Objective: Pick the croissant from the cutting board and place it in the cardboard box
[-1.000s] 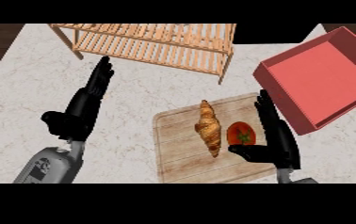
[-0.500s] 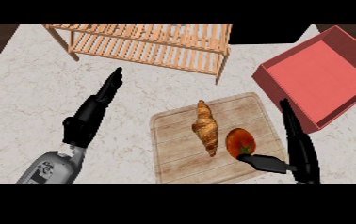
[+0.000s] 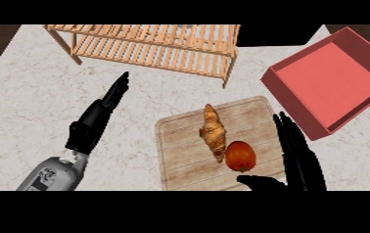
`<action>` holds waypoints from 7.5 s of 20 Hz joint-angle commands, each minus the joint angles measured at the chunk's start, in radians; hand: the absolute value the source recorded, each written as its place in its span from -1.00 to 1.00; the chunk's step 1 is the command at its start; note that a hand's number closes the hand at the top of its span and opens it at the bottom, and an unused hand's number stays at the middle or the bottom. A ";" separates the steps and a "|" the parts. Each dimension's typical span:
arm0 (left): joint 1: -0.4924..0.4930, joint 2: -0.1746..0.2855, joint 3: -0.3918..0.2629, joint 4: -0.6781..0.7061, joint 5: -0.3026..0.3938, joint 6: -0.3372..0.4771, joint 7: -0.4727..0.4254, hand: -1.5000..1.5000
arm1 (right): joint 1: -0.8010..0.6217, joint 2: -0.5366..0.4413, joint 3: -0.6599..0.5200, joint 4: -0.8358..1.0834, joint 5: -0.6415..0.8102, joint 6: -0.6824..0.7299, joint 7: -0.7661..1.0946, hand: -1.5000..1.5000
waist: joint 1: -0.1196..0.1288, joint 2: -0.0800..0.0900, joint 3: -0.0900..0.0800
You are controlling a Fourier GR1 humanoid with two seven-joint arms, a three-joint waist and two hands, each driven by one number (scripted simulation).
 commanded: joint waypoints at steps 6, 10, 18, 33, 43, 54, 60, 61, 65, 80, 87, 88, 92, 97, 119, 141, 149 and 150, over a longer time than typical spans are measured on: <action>0.003 -0.011 -0.012 0.000 -0.001 -0.025 -0.017 0.00 | -0.086 0.163 0.167 -0.313 0.181 0.442 0.561 -1.00 | 0.036 0.011 0.008; -0.045 -0.030 0.003 0.007 0.000 -0.026 0.016 0.00 | -0.193 0.363 0.251 -0.369 0.281 0.616 0.835 -1.00 | 0.043 0.016 0.014; -0.051 -0.043 0.015 -0.030 -0.018 -0.050 0.068 0.00 | -0.341 0.458 0.184 -0.201 0.259 0.681 0.906 -1.00 | 0.054 0.020 0.019; -0.011 -0.076 0.086 0.013 -0.065 -0.137 0.012 0.00 | -0.367 0.460 0.156 -0.051 0.235 0.611 0.847 -1.00 | 0.049 0.021 0.020; -0.051 -0.107 0.128 0.006 -0.098 -0.149 0.070 0.00 | -0.392 0.460 0.166 0.002 0.152 0.607 0.885 -1.00 | 0.051 0.020 0.020; 0.008 -0.164 0.139 0.013 -0.153 -0.194 0.034 0.00 | -0.393 0.460 0.131 0.131 0.121 0.561 0.802 -1.00 | 0.050 0.021 0.020; -0.008 -0.191 0.161 0.040 -0.176 -0.196 0.009 0.00 | -0.356 0.460 0.075 0.267 0.199 0.511 0.695 -1.00 | 0.049 0.022 0.020; 0.019 -0.158 0.195 0.020 -0.159 -0.231 0.015 0.00 | -0.387 0.460 0.089 0.192 0.181 0.577 0.764 -1.00 | 0.050 0.020 0.020; 0.011 -0.213 0.161 -0.058 -0.200 -0.178 0.113 0.00 | -0.340 0.460 0.068 0.301 0.200 0.485 0.651 -1.00 | 0.051 0.020 0.020; 0.040 -0.203 0.221 -0.034 -0.205 -0.238 0.059 0.00 | -0.266 0.075 0.150 0.056 0.120 0.616 0.105 1.00 | 0.028 0.011 0.024; 0.062 -0.229 0.220 -0.020 -0.202 -0.218 0.055 0.00 | -0.237 -0.256 0.112 -0.111 0.071 0.472 -0.345 1.00 | -0.014 0.008 0.027; 0.051 -0.202 0.243 -0.013 -0.207 -0.220 0.055 0.00 | -0.225 -0.317 0.071 -0.130 0.059 0.436 -0.399 1.00 | -0.026 0.008 0.027; 0.082 -0.201 0.238 -0.047 -0.208 -0.218 0.051 0.00 | -0.152 -0.470 -0.087 -0.171 -0.098 0.328 -0.624 1.00 | -0.031 0.006 0.028; 0.101 -0.193 0.256 -0.059 -0.213 -0.201 0.048 0.00 | -0.042 -0.616 -0.268 -0.191 -0.357 0.304 -0.885 1.00 | -0.053 0.000 0.026; -0.005 -0.259 0.229 -0.010 -0.249 -0.236 0.079 0.00 | 0.072 -0.867 -1.018 0.377 -1.012 0.883 -1.300 1.00 | 0.039 0.020 0.020; 0.021 -0.287 0.252 0.017 -0.287 -0.302 0.004 0.00 | -0.579 -0.614 -0.597 0.639 -0.614 0.709 -1.122 1.00 | 0.073 0.027 0.020; 0.004 -0.264 0.282 -0.006 -0.275 -0.329 0.043 0.00 | -0.703 -0.437 -0.515 0.896 -0.491 0.677 -1.075 1.00 | 0.080 0.030 0.020; -0.024 -0.273 0.266 -0.031 -0.290 -0.319 0.077 0.00 | -0.742 -0.443 -0.524 0.947 -0.515 0.747 -1.049 -1.00 | 0.089 0.032 0.021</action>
